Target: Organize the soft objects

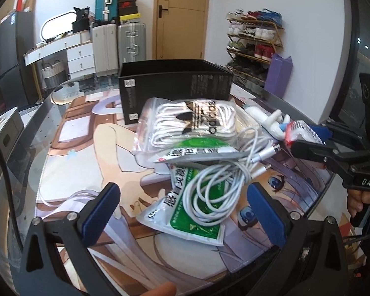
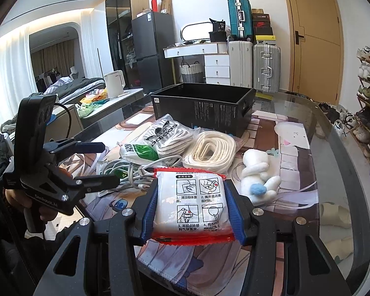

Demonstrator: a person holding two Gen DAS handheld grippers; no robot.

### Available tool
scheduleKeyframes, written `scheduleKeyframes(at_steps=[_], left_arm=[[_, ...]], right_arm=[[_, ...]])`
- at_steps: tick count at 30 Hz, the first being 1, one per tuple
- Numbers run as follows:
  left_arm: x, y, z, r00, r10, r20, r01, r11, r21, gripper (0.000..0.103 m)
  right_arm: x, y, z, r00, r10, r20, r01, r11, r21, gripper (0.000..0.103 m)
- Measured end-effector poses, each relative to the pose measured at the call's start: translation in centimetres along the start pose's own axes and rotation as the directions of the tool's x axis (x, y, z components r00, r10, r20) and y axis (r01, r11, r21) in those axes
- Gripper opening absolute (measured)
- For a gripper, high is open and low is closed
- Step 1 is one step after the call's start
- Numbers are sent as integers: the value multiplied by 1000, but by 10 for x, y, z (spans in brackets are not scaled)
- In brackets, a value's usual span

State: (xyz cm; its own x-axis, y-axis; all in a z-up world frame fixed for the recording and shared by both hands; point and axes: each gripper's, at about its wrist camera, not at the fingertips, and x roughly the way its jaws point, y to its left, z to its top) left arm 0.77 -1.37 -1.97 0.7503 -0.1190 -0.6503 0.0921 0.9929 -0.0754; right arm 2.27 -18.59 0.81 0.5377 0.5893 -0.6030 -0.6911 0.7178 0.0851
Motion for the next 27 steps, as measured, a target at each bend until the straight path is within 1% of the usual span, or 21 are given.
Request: scheduleKeyframes(at_steps=[4, 10, 15, 19, 21, 25, 27], left_arm=[[-2, -1, 1, 1000, -7, 3, 7, 1000, -11, 103], [-5, 6, 9, 999, -46, 13, 46, 996, -70, 103], [-2, 7, 14, 999, -45, 19, 46, 996, -77, 103], [1, 9, 18, 996, -84, 29, 87, 991, -105, 103], [2, 9, 21, 996, -83, 35, 86, 991, -104, 102], [9, 7, 24, 996, -89, 23, 91, 992, -92, 89], [10, 6, 24, 996, -85, 27, 87, 992, -88, 86]], right_arm=[[0, 1, 0, 1000, 2, -1, -2, 1000, -3, 51], [-1, 2, 0, 1000, 6, 3, -6, 1000, -1, 51], [0, 2, 0, 1000, 8, 0, -8, 1000, -1, 51], [0, 3, 0, 1000, 7, -1, -7, 1000, -1, 51], [0, 3, 0, 1000, 9, -2, -9, 1000, -1, 51], [1, 4, -1, 1000, 10, -5, -10, 1000, -2, 51], [1, 4, -1, 1000, 11, -5, -11, 1000, -1, 51]])
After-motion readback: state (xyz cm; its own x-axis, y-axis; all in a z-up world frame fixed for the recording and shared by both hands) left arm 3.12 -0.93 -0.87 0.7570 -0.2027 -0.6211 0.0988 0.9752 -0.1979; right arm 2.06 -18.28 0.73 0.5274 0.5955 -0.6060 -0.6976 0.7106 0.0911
